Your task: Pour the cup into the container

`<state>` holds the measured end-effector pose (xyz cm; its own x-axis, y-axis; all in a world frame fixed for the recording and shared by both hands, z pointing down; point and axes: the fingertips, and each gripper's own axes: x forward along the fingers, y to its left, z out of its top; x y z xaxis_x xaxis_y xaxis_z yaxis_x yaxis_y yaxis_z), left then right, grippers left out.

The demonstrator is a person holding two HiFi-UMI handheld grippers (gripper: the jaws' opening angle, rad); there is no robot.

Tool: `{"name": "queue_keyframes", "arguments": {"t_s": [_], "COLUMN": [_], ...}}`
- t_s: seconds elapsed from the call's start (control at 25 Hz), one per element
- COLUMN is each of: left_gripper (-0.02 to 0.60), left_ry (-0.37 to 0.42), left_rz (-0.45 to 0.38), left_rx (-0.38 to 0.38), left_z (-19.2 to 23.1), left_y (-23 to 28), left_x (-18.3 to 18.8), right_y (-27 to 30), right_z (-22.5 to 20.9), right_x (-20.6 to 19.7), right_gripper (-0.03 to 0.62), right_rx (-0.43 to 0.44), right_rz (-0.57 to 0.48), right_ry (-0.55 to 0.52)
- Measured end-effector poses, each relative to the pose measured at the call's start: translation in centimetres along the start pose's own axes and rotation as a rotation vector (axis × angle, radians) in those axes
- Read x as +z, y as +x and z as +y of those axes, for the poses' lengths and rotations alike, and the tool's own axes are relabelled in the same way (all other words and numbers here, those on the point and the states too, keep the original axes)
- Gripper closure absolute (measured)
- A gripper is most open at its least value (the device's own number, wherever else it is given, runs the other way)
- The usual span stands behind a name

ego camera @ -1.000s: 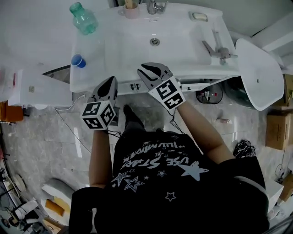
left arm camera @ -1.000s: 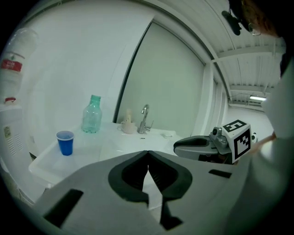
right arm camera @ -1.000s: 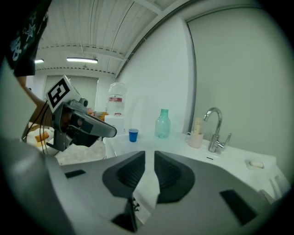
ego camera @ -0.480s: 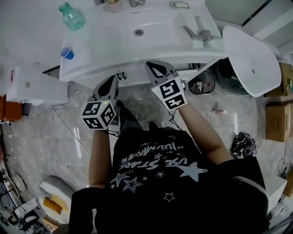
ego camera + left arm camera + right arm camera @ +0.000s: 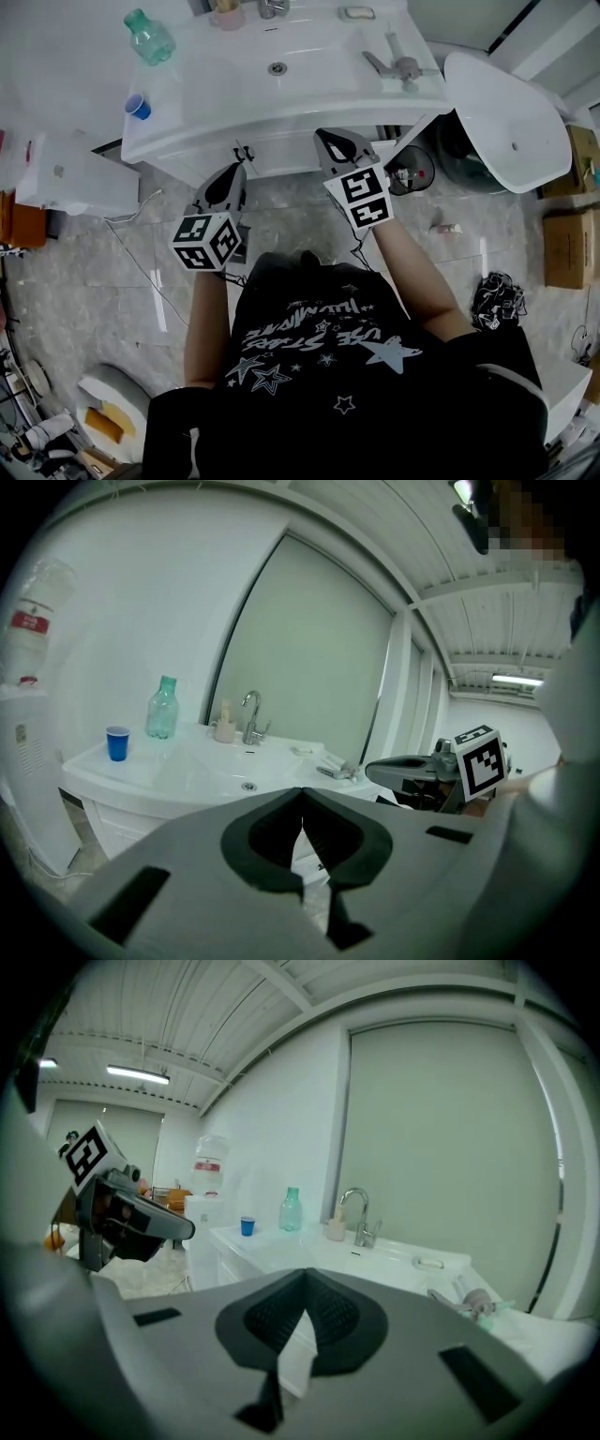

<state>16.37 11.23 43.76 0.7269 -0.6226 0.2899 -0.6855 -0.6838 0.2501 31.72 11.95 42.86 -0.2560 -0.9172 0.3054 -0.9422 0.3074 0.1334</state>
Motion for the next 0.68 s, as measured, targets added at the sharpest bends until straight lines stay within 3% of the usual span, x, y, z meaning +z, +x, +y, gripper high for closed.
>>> {"name": "queue_keyframes", "arguments": {"t_s": [0.32, 0.68], "left_gripper": [0.572, 0.572], "left_ry": [-0.007, -0.007], "left_rz": [0.031, 0.057], "left_rx": [-0.060, -0.097], "left_z": [-1.0, -0.8], "left_y": [-0.7, -4.5], "left_x": [-1.2, -1.9], "right_y": [-2.0, -4.1], "right_z": [0.4, 3.9], "right_x": [-0.7, 0.1], "right_gripper": [0.588, 0.588], "right_rx": [-0.056, -0.085], "right_rz": [0.031, 0.041], "right_ry": [0.040, 0.053]}}
